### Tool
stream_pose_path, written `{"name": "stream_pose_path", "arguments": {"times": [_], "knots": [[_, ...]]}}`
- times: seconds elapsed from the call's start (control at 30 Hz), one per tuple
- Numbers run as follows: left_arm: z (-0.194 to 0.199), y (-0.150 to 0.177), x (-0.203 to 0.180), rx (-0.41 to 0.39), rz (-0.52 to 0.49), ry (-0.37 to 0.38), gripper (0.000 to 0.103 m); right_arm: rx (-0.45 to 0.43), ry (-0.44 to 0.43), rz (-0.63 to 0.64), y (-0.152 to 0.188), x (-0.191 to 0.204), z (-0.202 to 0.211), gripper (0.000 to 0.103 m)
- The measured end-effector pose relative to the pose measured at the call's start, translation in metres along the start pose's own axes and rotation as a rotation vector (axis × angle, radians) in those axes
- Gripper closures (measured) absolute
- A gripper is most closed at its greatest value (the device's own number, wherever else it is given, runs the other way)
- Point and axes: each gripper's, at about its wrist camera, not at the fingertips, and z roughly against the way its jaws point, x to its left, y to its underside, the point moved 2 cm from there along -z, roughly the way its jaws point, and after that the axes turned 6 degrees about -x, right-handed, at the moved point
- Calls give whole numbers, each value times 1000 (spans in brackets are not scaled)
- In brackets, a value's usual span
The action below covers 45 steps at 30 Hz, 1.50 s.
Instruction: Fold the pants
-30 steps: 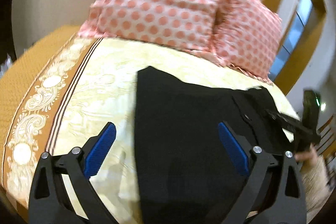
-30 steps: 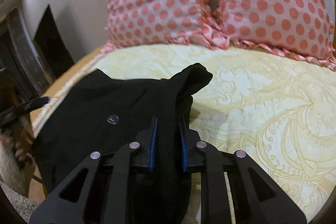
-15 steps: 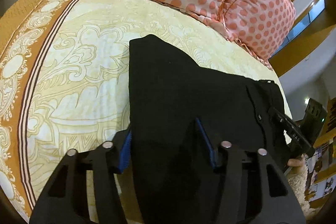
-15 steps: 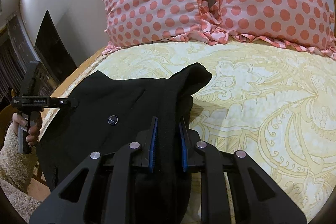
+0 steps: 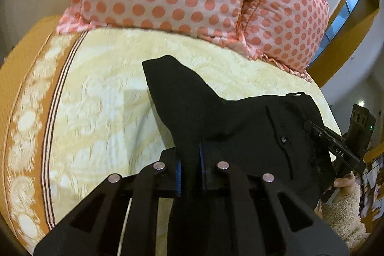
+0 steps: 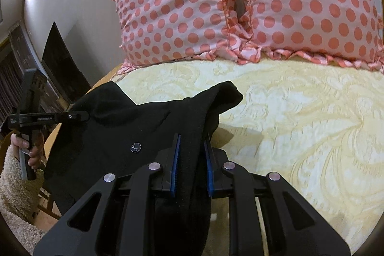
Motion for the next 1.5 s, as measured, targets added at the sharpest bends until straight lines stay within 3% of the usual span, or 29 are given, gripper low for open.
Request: {"name": "stream_pose_path", "arguments": {"times": [0.37,0.47,0.57,0.63,0.73,0.8,0.83,0.87,0.93,1.0,1.13,1.2,1.27,1.3,1.4,1.5], "knots": [[-68,-107,-14,-106,-36,-74,92,-74,110,-34,-95,-53,-50,85],[-109,-122,0,-46,-9,-110,91,-22,162,-47,-103,-73,-80,85],[-145,-114,22,57,62,-127,86,84,216,-87,-89,-89,-111,85],[-155,-107,31,64,91,-141,74,93,245,-73,-83,-90,-118,82],[-152,-107,31,41,81,-160,69,96,298,-43,-82,-87,-117,69],[-137,-107,26,-2,53,-206,68,94,359,-12,-82,-84,-107,46],[-126,-106,21,-31,29,-232,63,78,389,3,-83,-83,-100,42],[-114,-104,16,-64,4,-247,58,40,425,25,-83,-79,-87,40],[-80,-96,-4,-159,-39,-246,32,-42,452,76,-84,-65,-60,40],[-56,-79,-23,-198,-68,-193,24,-63,371,126,-76,-42,-43,40],[-53,-45,-62,-131,-136,-76,22,27,297,236,-49,-7,-45,40],[-64,-36,-67,-77,-155,-76,22,94,288,249,-41,-4,-60,40],[-91,-24,-63,40,-136,-84,22,206,308,257,-26,-7,-83,39],[-98,-19,-60,72,-124,-90,22,188,313,250,-25,-7,-84,36],[-108,-15,-64,58,-161,-105,13,195,325,200,-27,-14,-86,29],[-99,-15,-64,35,-133,-111,13,166,335,139,-28,-16,-76,27]]}}
